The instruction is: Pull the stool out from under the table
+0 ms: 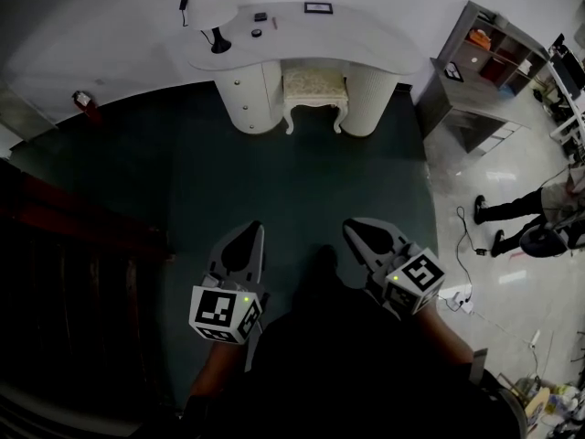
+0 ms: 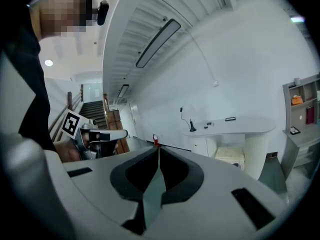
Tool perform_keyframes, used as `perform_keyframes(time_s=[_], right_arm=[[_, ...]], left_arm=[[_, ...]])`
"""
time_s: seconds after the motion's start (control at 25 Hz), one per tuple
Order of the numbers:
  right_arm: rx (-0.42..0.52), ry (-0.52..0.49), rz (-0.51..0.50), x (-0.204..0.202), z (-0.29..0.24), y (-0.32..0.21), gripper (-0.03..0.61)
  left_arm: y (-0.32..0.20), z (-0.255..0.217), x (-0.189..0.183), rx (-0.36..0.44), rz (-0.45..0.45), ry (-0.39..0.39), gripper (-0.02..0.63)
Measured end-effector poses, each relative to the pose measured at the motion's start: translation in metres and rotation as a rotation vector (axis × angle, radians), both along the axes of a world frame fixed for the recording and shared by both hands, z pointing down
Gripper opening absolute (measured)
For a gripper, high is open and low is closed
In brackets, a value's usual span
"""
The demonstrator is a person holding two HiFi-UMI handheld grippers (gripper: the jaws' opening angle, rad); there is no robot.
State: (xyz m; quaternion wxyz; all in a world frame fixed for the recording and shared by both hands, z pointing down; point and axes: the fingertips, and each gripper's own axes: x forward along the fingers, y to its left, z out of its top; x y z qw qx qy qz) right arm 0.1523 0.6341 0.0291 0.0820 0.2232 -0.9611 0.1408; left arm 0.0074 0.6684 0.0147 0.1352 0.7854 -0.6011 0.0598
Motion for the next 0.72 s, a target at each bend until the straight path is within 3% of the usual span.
perform_keyframes(time_s=[0.44,0.72], right_arm=[[-0.026,-0.016,0.033,0.027,0.011,-0.144,0.018],[-0.020,-0.039,0.014,0.041,0.013,-0.204,0.020]], left_arm=[[-0.149,0.011,0.024,-0.046,0.047,-0.034,0.017],[-0.207,0.006,0.043,-0.025,0.043,-0.037,0.017]])
